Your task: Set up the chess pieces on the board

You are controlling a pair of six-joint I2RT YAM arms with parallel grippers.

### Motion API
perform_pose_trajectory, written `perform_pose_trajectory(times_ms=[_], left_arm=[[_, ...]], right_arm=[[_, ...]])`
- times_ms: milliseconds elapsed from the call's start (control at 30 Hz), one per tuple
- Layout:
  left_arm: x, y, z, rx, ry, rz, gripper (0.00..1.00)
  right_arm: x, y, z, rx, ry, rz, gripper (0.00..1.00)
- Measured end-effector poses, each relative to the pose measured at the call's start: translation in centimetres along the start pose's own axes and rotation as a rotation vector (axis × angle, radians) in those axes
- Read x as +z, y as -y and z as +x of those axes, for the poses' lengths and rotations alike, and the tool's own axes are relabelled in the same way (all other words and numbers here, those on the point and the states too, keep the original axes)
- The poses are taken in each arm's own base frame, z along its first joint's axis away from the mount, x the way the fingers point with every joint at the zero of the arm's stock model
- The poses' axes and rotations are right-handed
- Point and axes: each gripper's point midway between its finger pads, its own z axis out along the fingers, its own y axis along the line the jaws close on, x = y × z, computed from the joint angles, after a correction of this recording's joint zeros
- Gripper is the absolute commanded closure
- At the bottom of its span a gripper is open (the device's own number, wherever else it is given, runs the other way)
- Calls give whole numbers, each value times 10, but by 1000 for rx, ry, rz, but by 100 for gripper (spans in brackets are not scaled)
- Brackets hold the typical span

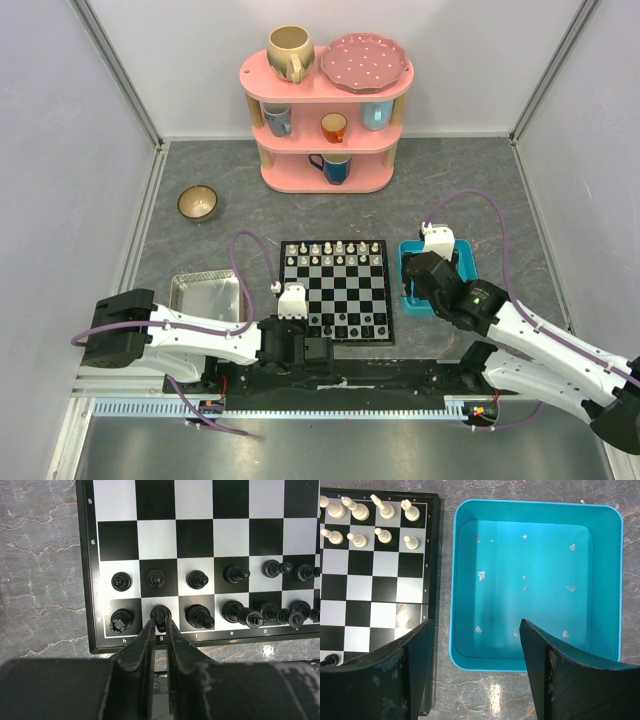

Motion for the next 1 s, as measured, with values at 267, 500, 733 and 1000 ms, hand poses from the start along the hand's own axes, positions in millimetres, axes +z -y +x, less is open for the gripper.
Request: perform_pose_trajectory(times_ms=[267,500,733,1000], left_arm=[[0,0,0,4,-1,1,76],[0,1,1,8,-2,2,73],[0,0,0,20,-2,4,69],[-4,1,-4,18,-1,11,67]], right_arm=[[0,0,0,-2,-1,1,23],[0,0,0,-2,-1,1,23],[0,0,0,-2,-1,1,23],[0,0,0,-2,-1,1,22]])
